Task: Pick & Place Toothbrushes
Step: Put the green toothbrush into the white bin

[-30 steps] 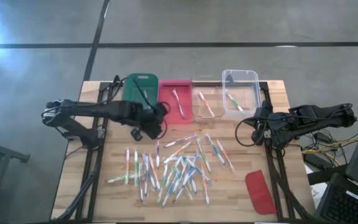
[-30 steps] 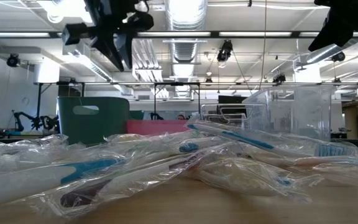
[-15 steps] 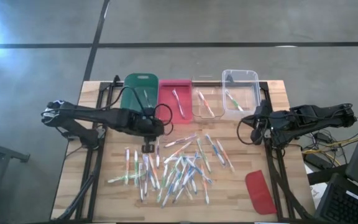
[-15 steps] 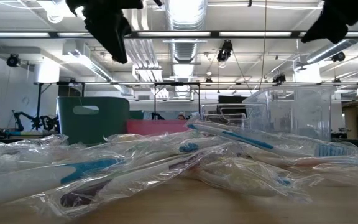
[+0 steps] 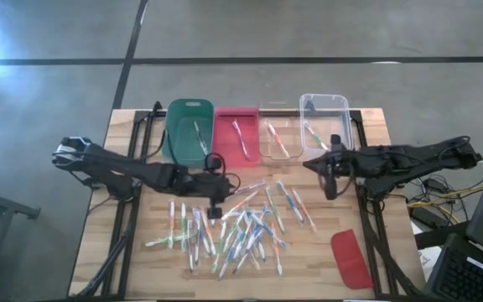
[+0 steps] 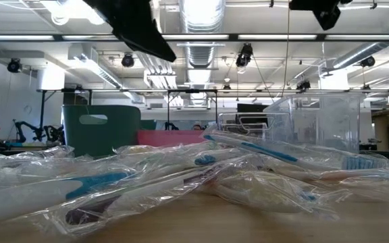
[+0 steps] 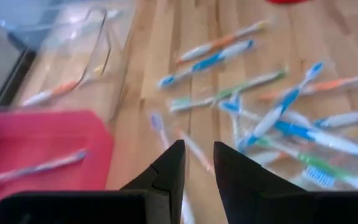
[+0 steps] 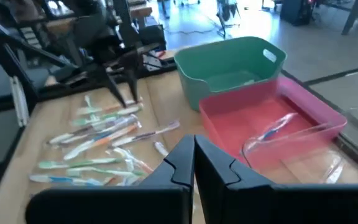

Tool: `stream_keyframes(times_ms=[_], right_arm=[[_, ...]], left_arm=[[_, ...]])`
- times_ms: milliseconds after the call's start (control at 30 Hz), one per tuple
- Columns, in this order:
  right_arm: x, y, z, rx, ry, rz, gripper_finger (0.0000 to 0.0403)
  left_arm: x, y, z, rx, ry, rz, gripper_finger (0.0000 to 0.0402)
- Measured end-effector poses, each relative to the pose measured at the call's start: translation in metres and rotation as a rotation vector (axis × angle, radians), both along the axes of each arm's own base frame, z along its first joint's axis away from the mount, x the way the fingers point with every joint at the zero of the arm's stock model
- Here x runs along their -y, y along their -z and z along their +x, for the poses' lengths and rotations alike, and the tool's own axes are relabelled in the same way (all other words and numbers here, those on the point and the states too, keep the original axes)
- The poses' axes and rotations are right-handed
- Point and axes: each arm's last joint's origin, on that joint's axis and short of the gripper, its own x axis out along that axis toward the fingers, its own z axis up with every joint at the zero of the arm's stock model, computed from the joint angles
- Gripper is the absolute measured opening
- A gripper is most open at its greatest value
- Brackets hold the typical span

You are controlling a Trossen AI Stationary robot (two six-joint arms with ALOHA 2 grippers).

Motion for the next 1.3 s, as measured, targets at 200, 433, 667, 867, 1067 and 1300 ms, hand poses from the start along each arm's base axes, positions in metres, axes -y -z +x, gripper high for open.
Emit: stream_keyframes(times_ms=[200, 433, 667, 867, 1067, 1300], right_arm=[[-0.006, -0.008, 0.028, -0.066, -0.005, -0.014, 0.0008], [-0.014, -0.024, 0.062, -0.191, 0.018, 0.007, 0.0008], [-0.021, -0.019, 0.096, -0.324, 0.112, 0.111, 0.0008], [-0.025, -0.002, 0.111, -0.476, 0.246, 0.232, 0.0008], [-0.031, 0.014, 0.123, -0.585, 0.327, 0.321, 0.0008], [-0.048, 0.032, 0.134, -0.664, 0.378, 0.342, 0.0008]], left_arm=[[0.001, 0.010, -0.005, 0.091, 0.008, -0.012, 0.0090], [-0.001, 0.011, -0.029, 0.161, 0.016, -0.004, 0.0090], [-0.010, 0.002, -0.068, 0.299, 0.024, -0.002, 0.0090], [-0.017, -0.019, -0.099, 0.463, 0.057, 0.060, 0.0090], [-0.022, -0.040, -0.122, 0.574, 0.081, 0.135, 0.0090], [-0.024, -0.042, -0.129, 0.597, 0.077, 0.124, 0.0090]])
